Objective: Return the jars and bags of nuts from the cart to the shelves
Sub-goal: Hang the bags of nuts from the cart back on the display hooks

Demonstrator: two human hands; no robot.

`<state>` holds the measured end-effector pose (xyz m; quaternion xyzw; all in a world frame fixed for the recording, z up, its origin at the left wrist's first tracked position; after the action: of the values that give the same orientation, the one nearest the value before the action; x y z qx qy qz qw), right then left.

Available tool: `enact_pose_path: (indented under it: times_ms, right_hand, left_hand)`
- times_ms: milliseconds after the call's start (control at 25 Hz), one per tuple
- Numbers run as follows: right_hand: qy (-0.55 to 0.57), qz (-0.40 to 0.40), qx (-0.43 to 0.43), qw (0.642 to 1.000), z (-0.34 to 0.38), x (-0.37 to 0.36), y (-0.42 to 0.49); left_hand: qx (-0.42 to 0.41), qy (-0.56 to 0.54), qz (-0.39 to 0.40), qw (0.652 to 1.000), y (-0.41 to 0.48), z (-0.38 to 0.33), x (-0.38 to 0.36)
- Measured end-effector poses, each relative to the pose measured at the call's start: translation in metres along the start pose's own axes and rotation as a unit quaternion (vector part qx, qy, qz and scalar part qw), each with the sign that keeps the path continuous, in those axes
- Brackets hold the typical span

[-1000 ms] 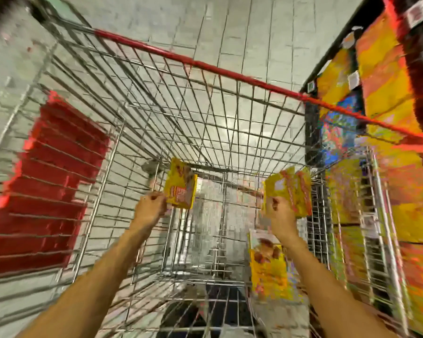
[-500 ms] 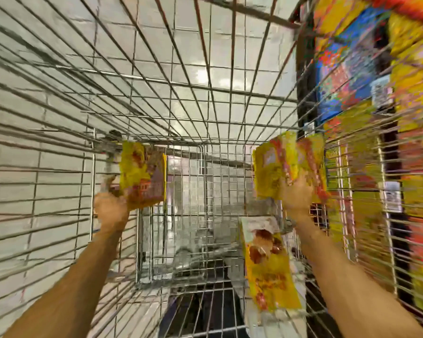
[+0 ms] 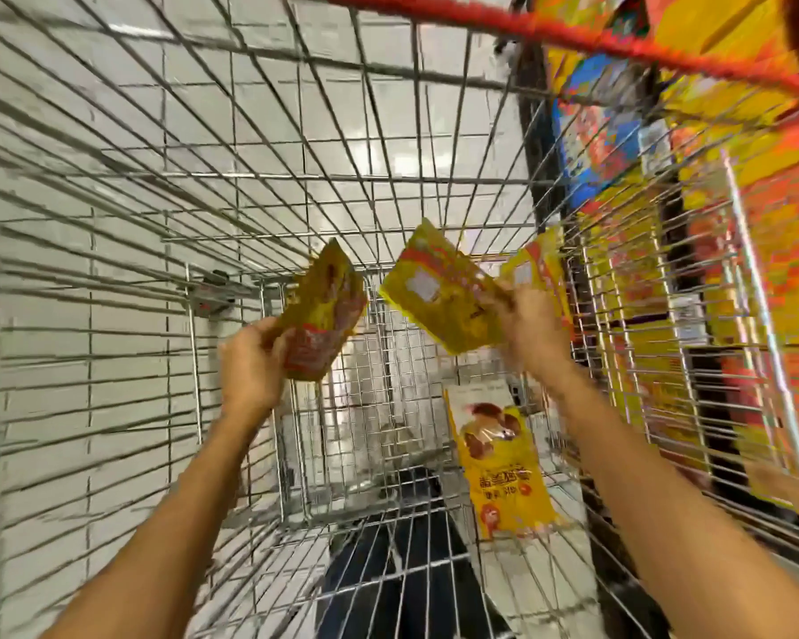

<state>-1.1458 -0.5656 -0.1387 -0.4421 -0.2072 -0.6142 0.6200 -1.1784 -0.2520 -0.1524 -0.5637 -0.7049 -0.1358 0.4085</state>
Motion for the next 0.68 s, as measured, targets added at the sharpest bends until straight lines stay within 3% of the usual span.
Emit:
enact_pose_path:
  times_ms: [120,240,440,560,600,680]
  right_hand:
    - [-0.038,-0.057,0.078,0.995,0.045,0.078,-0.049]
    - [0.064,-0.199,0.117,0.971,0.077,0.178,-0.137]
    - [0.321,-0.434,0.064,0.839,0.055,0.298,-0.294]
    - [0.433,-0.487,0.063,0.756,0.037,0.330,-0.367]
    - [0.428,-0.503,0.053,0.749,0.033,0.340,-0.393]
    - [0.354,-0.521,0.028,0.776,0.028,0.358,-0.445]
  left_hand:
    - [-0.080,-0.059,-0.019,0.995,-0.023,-0.064,0.057]
    - [-0.195,-0.061,-0.070,0.976,-0.065,-0.134,0.127]
    - [-0.483,-0.024,-0.044,0.874,-0.167,-0.264,0.195]
    - [-0.488,-0.130,0.042,0.862,-0.206,-0.320,0.214]
    - [-0.477,-0.175,0.082,0.857,-0.220,-0.336,0.216]
    - [-0.482,-0.240,0.168,0.826,-0.257,-0.370,0.209]
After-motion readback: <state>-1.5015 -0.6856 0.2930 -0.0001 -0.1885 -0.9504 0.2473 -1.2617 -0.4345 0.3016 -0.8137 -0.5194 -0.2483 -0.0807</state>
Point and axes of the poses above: each hand's wrist, its own y-axis towards the middle knuckle, its own x-axis out of the back of the hand, z = x × y, the point moved 8 cm from there along y, towards the middle knuckle, and after that the axes turned 1 degree about x, right-handed, at the moved point
